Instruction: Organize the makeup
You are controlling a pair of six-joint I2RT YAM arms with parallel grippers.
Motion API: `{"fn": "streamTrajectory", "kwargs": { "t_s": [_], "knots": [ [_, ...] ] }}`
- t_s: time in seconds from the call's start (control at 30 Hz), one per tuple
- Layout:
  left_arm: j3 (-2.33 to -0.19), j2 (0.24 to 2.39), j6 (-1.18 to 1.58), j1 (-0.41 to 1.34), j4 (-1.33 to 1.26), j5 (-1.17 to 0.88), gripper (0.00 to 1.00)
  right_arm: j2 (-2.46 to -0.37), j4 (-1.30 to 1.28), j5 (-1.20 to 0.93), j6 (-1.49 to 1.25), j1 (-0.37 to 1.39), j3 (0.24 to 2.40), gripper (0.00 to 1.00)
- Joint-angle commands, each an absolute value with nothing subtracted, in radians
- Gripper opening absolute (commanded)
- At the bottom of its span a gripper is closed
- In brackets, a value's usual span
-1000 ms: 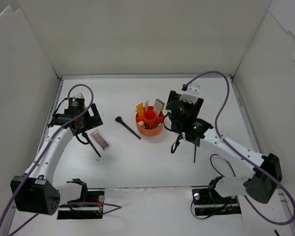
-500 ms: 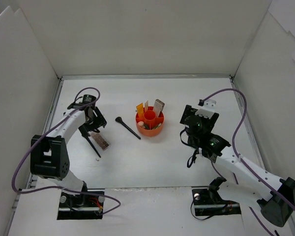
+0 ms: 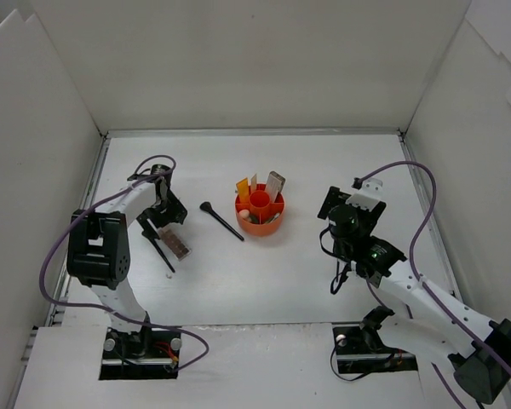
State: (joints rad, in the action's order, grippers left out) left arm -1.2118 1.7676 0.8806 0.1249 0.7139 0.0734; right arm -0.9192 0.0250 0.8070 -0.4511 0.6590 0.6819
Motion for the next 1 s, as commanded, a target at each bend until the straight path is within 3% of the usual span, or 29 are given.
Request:
{"fn": "streamTrajectory", "kwargs": {
  "t_s": [0.0,0.37,0.97],
  "knots": [
    [-1.272,1.781,0.916,0.114,0.745,0.092,0.77,-0.904,0.064,0.816,-0.482,0.644,0.673,0.80],
    [-1.319,1.887,0.928,0.094,0.778,0.080,0.76,-0.870,0.060,0.818,-0.500,0.632,0.652,0.80],
    [-1.295,1.851,0.925,0.094,0.788,0.052,0.76,-0.859,0.052,0.802,-0.515,0.621,0.637,0.80]
  ]
}}
